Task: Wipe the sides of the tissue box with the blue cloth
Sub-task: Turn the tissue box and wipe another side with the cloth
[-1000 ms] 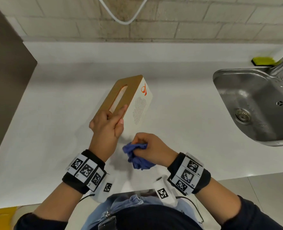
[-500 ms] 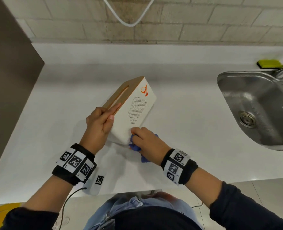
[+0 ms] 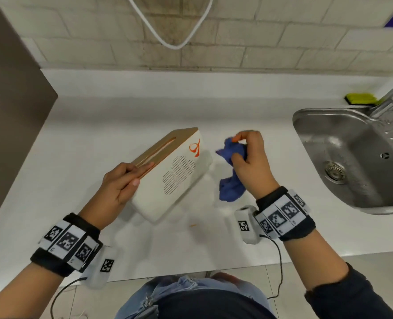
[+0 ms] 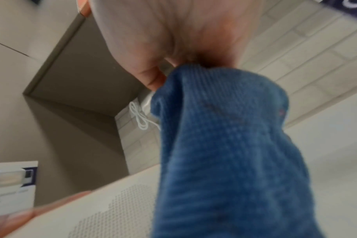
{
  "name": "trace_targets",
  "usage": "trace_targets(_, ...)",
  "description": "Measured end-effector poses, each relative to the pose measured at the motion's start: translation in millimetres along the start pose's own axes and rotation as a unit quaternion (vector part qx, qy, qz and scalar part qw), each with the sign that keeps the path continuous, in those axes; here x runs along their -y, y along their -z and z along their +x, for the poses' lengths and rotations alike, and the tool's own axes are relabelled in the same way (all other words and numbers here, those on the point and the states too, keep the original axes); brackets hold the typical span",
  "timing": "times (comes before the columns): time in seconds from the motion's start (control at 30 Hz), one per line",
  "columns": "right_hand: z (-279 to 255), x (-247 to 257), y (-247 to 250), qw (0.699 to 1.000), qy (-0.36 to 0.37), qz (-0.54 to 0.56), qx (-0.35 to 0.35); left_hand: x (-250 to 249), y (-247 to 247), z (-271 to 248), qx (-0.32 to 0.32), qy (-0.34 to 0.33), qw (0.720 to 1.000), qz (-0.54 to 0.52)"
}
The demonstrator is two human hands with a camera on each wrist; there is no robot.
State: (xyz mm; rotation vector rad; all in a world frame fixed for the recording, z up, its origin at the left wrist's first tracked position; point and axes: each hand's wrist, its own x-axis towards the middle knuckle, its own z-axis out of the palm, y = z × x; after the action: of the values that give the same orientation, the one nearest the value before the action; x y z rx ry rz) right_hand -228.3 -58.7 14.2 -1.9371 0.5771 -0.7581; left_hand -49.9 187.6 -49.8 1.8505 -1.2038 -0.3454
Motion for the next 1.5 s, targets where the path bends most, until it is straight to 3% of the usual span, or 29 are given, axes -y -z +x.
trace_targets(0.1, 9.7, 7.7, -28.2, 0.995, 0.093, 0.020, 0.034, -0.9, 6.4, -0.2, 0.014, 0.011, 0.999, -0.027)
trace_targets(0.23, 14.2, -26.4, -67.7, 0.954, 0.165, -0.191, 0.165, 5.4, 11.5, -0.7, 0.016, 0.034, 0.997, -0.067)
trace_targets(0.37, 22.5, -40.6, -70.4, 0.937, 0.230, -0.214, 0.152, 5.9, 12.9, 0.9, 0.013, 0.041, 0.993, -0.111)
trace_targets(0.43, 25.3, -40.0, -70.1, 0.954, 0.196, -0.173, 0.148, 4.4, 11.9, 1.2, 0.011, 0.038, 0.991, -0.129)
trace_targets(0.5, 28.0, -29.6, -71.1, 0.988, 0.052, -0.029, 0.144, 4.5, 12.5, 3.0, 0.008, 0.044, 0.990, -0.130)
trace_targets(0.57, 29.6, -21.4, -71.3, 0.987, -0.040, 0.064, 0.139, 6.8, 14.1, 4.0, 0.006, 0.057, 0.990, -0.127)
trace_targets(0.67, 20.5, -25.9, -62.5, 0.992, -0.027, 0.031, 0.122, 9.5, 16.2, 4.7, 0.004, 0.062, 0.990, -0.123)
trace_targets(0.83, 13.0, -37.4, -33.4, 0.991, -0.064, -0.006, 0.119, 9.8, 13.5, 3.9, 0.000, 0.059, 0.989, -0.134)
trace_targets(0.93, 13.3, -42.9, -5.6, 0.968, -0.081, -0.157, 0.177, 11.6, 13.3, 3.1, 0.001, 0.044, 0.993, -0.109)
trace_targets(1.0, 13.7, -44.5, 14.6, 0.915, -0.036, -0.330, 0.228, 13.1, 14.5, 4.6, 0.005, 0.044, 0.993, -0.109)
trace_targets(1.13, 17.8, -31.3, 35.9, 0.901, -0.036, -0.369, 0.227, 14.2, 18.0, 5.1, 0.018, 0.040, 0.996, -0.083)
trace_targets(1.2, 18.3, -29.1, 43.1, 0.890, -0.081, -0.371, 0.250, 10.2, 19.5, 4.1, 0.038, 0.030, 0.997, -0.066)
trace_targets(1.27, 16.1, -26.3, 48.9, 0.877, -0.145, -0.333, 0.313, 5.7, 19.2, 2.7, 0.071, 0.017, 0.997, -0.032)
trace_targets(1.37, 7.0, -25.6, 54.6, 0.821, -0.177, -0.343, 0.420, 0.1, 17.9, 0.2, 0.097, 0.010, 0.995, -0.006)
trace_targets(1.43, 2.7, -32.5, 54.1, 0.826, -0.169, -0.340, 0.417, -1.7, 18.5, 0.0, 0.087, 0.012, 0.996, -0.009)
trace_targets(1.5, 3.1, -37.1, 52.1, 0.853, -0.140, -0.340, 0.369, -2.5, 19.2, 0.9, 0.074, 0.015, 0.997, -0.013)
